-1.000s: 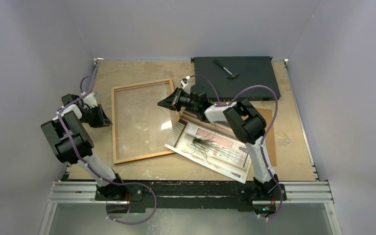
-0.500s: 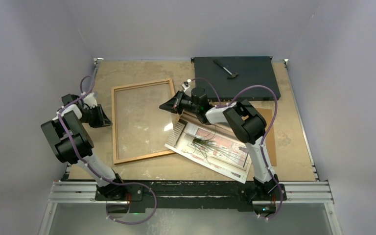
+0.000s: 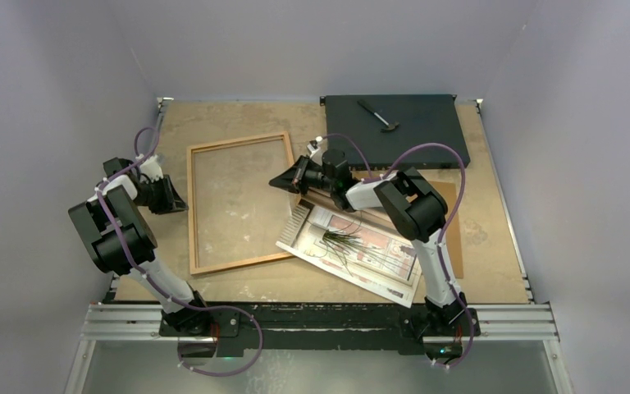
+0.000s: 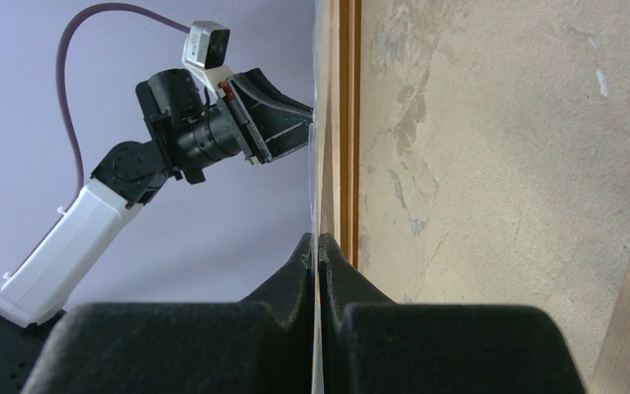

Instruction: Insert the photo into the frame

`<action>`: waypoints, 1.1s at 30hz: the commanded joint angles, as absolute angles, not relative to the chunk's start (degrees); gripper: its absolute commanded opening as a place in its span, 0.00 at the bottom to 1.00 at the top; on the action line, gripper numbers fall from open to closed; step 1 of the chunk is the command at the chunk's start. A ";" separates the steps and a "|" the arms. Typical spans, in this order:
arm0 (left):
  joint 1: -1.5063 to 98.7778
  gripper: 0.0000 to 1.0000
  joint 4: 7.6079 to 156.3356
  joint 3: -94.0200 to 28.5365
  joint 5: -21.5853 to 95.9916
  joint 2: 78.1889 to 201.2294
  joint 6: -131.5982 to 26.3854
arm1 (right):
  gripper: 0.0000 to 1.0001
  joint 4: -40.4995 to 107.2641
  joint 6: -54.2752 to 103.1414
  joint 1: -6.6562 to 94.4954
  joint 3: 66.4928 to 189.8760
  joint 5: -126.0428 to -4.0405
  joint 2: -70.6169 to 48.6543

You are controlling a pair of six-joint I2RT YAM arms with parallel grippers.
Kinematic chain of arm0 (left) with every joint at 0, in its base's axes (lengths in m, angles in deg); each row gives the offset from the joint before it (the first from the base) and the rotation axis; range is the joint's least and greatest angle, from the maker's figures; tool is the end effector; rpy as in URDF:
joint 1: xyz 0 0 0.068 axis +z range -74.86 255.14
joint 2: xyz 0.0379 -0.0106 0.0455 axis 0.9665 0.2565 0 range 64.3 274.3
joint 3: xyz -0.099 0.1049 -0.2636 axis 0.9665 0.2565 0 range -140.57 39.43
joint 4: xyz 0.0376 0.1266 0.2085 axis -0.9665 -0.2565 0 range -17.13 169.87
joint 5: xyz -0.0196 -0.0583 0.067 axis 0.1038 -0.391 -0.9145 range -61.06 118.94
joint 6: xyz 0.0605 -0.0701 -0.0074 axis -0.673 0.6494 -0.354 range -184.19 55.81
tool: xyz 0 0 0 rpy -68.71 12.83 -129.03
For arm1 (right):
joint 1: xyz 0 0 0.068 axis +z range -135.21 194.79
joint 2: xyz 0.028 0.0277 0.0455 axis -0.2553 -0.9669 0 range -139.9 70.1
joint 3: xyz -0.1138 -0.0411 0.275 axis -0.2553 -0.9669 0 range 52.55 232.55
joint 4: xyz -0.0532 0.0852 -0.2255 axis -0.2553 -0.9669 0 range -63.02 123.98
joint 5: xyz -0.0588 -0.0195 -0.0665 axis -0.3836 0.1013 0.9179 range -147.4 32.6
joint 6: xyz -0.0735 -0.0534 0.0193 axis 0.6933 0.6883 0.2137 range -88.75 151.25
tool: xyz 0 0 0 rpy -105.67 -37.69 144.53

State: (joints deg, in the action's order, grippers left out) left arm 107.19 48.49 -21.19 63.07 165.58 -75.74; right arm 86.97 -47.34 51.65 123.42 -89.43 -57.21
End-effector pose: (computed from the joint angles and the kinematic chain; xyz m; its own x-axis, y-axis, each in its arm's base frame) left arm 0.3083 0.1378 0.1602 -0.8485 -0.3356 -0.4091 -0.1252 0.8785 -0.4611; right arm 0.3883 0.3467 0.1794 -0.9232 0.3466 -0.1663 -0.1373 0.1068 0.9848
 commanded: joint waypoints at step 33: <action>106.61 0.15 48.93 -21.03 61.86 166.58 -76.46 | 0.00 94.74 -39.62 51.32 127.17 -88.14 -52.31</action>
State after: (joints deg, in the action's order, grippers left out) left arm 107.19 48.49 -21.19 63.22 165.58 -75.69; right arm 90.07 -41.18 51.00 124.56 -87.18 -55.15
